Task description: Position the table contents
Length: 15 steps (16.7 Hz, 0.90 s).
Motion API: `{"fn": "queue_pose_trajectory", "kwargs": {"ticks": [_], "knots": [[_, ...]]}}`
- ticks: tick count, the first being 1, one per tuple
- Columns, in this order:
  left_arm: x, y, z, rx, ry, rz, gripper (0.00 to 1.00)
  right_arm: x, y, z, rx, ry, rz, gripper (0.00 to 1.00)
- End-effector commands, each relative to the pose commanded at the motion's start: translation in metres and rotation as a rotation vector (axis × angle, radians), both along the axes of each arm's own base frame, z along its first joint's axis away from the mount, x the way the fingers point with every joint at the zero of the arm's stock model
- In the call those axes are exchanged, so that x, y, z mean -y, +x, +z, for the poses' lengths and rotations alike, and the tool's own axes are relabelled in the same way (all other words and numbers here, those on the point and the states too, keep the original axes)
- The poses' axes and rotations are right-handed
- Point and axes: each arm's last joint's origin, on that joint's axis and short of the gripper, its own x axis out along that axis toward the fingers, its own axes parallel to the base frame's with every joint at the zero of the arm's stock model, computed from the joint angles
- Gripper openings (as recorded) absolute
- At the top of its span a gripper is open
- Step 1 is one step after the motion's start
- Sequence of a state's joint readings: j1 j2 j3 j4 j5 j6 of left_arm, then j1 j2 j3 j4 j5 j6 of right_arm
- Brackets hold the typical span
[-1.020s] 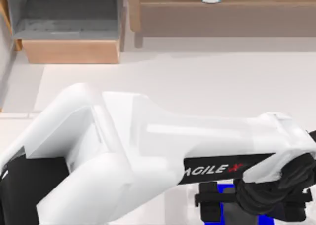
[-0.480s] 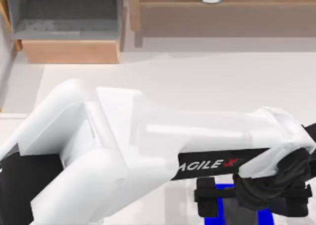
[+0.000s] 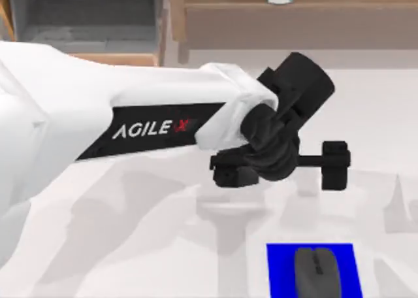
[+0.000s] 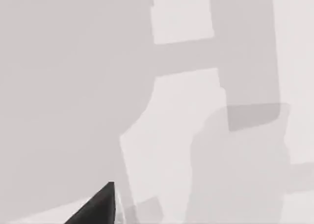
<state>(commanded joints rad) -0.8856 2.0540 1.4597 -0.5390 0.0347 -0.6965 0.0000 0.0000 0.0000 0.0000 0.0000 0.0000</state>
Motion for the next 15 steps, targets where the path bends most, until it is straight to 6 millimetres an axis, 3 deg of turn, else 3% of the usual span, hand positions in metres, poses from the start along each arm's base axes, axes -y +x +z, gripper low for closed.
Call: {"fn": "queue_pose_trajectory", "kwargs": {"ticks": [4, 8, 11, 15], "knots": [[-0.084, 0.054, 0.002, 0.279, -0.117, -0.132, 1.0, 0.0, 0.0, 0.0, 0.0, 0.0, 0.0, 1.0], [-0.186, 0.078, -0.004, 0.664, -0.082, -0.267, 1.0, 0.0, 0.0, 0.0, 0.0, 0.0, 0.0, 1.0], [-0.26, 0.071, -0.013, 0.957, 0.07, -0.364, 1.0, 0.0, 0.0, 0.0, 0.0, 0.0, 0.0, 1.0], [-0.342, 0.036, -0.027, 1.252, 0.407, -0.481, 1.0, 0.0, 0.0, 0.0, 0.0, 0.0, 0.0, 1.0]]}}
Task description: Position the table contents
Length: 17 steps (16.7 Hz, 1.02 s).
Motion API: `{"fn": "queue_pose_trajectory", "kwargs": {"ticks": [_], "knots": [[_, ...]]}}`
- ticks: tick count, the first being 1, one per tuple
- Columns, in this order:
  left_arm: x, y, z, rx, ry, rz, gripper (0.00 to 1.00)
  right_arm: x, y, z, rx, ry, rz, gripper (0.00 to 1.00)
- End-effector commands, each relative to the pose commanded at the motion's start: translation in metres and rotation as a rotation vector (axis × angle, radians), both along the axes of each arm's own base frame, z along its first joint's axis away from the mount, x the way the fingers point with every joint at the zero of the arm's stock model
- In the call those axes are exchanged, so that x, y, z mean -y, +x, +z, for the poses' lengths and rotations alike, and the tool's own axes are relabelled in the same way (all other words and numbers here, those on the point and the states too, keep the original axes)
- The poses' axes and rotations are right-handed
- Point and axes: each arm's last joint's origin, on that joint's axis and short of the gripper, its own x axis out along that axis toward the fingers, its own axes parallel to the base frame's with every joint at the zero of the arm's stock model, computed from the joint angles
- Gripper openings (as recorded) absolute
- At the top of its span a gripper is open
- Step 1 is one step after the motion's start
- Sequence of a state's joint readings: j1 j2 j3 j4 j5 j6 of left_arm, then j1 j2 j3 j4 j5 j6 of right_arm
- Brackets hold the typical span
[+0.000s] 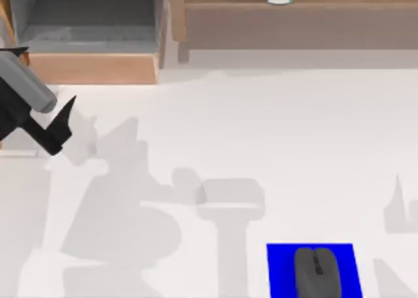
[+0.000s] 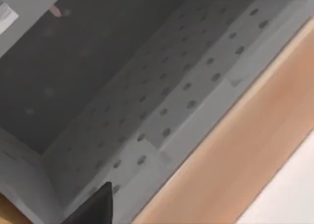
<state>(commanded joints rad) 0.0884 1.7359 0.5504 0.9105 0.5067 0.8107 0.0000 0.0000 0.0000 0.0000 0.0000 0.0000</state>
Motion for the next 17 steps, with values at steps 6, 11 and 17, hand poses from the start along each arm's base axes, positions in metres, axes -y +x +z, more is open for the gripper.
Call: {"fn": "queue_pose_trajectory", "kwargs": {"ticks": [6, 11, 17], "knots": [[-0.078, -0.062, -0.025, 0.27, 0.46, 0.14, 1.0, 0.0, 0.0, 0.0, 0.0, 0.0, 0.0, 1.0], [-0.127, -0.077, -0.034, 0.347, 0.763, 0.3, 1.0, 0.0, 0.0, 0.0, 0.0, 0.0, 0.0, 1.0], [-0.144, -0.077, -0.034, 0.369, 0.857, 0.356, 1.0, 0.0, 0.0, 0.0, 0.0, 0.0, 0.0, 1.0]]}}
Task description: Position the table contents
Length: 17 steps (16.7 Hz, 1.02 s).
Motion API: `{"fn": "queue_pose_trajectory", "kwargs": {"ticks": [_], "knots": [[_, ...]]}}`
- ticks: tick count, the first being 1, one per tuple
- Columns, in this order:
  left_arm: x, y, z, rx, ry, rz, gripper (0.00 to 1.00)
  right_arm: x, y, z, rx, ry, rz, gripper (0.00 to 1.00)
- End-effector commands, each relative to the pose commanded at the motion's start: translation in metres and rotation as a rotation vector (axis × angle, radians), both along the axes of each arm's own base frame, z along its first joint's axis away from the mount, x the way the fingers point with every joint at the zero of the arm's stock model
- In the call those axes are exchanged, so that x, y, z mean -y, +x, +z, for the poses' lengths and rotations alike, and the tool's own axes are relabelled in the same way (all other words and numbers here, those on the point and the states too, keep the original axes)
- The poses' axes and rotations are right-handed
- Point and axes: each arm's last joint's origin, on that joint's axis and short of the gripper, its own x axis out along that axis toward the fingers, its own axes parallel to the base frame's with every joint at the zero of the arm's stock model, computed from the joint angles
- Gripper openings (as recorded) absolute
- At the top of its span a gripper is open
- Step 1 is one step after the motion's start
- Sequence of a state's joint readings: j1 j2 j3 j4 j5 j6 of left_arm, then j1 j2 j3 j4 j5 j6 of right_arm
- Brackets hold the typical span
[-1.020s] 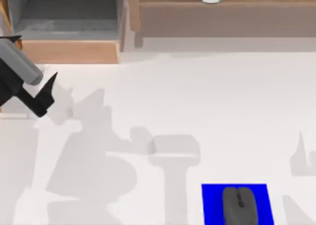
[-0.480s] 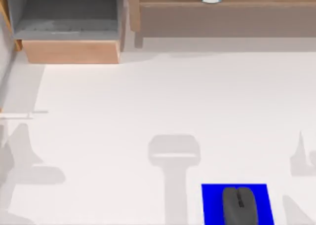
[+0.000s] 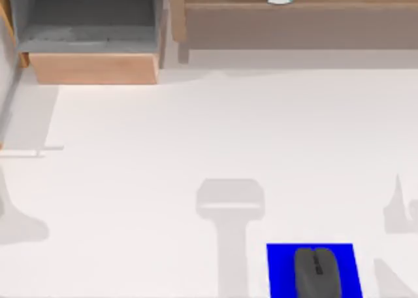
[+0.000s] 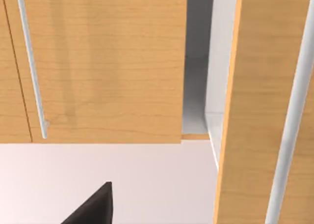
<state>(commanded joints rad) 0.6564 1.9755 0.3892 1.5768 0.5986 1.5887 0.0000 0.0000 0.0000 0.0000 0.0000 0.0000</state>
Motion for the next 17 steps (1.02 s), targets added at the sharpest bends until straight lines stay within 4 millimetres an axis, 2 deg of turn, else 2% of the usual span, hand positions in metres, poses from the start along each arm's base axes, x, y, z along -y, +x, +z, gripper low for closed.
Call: {"fn": "queue_pose_trajectory", "kwargs": {"ticks": [3, 8, 12, 17], "knots": [[0.001, 0.001, 0.0, 0.0, -0.001, -0.003, 1.0, 0.0, 0.0, 0.0, 0.0, 0.0, 0.0, 1.0], [-0.002, 0.023, 0.0, 0.0, 0.0, 0.0, 1.0, 0.0, 0.0, 0.0, 0.0, 0.0, 0.0, 1.0], [-0.002, 0.025, 0.0, 0.0, 0.0, 0.0, 1.0, 0.0, 0.0, 0.0, 0.0, 0.0, 0.0, 1.0], [-0.002, 0.025, 0.0, 0.0, 0.0, 0.0, 0.62, 0.0, 0.0, 0.0, 0.0, 0.0, 0.0, 1.0]]}}
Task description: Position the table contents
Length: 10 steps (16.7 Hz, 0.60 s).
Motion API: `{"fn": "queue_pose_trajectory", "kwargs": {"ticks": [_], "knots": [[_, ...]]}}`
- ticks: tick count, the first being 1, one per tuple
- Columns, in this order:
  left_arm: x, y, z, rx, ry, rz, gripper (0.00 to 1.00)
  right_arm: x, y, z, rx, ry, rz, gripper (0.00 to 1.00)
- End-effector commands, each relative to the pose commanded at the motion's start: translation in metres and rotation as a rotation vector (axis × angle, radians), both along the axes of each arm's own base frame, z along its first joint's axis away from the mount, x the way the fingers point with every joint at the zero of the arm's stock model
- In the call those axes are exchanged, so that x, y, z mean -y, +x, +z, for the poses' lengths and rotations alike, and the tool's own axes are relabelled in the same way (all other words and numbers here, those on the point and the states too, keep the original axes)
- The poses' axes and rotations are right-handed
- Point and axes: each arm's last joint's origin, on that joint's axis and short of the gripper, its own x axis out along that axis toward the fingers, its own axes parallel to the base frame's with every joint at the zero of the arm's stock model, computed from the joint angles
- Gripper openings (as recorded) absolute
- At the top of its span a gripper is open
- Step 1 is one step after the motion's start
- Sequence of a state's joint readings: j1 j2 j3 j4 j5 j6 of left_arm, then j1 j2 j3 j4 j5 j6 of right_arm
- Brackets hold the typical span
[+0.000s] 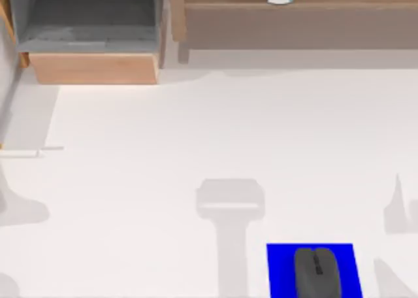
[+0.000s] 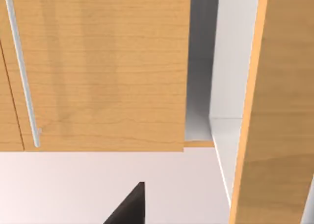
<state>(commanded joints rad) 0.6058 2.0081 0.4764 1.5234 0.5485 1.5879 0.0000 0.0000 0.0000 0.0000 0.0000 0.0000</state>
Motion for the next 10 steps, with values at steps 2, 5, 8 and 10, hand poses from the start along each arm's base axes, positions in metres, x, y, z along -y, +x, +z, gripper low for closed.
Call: {"fn": "queue_pose_trajectory", "kwargs": {"ticks": [2, 5, 8, 10], "knots": [[0.0, 0.0, 0.0, 0.0, 0.0, 0.0, 0.47, 0.0, 0.0, 0.0, 0.0, 0.0, 0.0, 1.0], [0.0, 0.0, 0.0, 0.0, 0.0, 0.0, 0.25, 0.0, 0.0, 0.0, 0.0, 0.0, 0.0, 1.0], [0.0, 0.0, 0.0, 0.0, 0.0, 0.0, 0.02, 0.0, 0.0, 0.0, 0.0, 0.0, 0.0, 1.0], [0.0, 0.0, 0.0, 0.0, 0.0, 0.0, 0.0, 0.0, 0.0, 0.0, 0.0, 0.0, 0.0, 1.0]]}}
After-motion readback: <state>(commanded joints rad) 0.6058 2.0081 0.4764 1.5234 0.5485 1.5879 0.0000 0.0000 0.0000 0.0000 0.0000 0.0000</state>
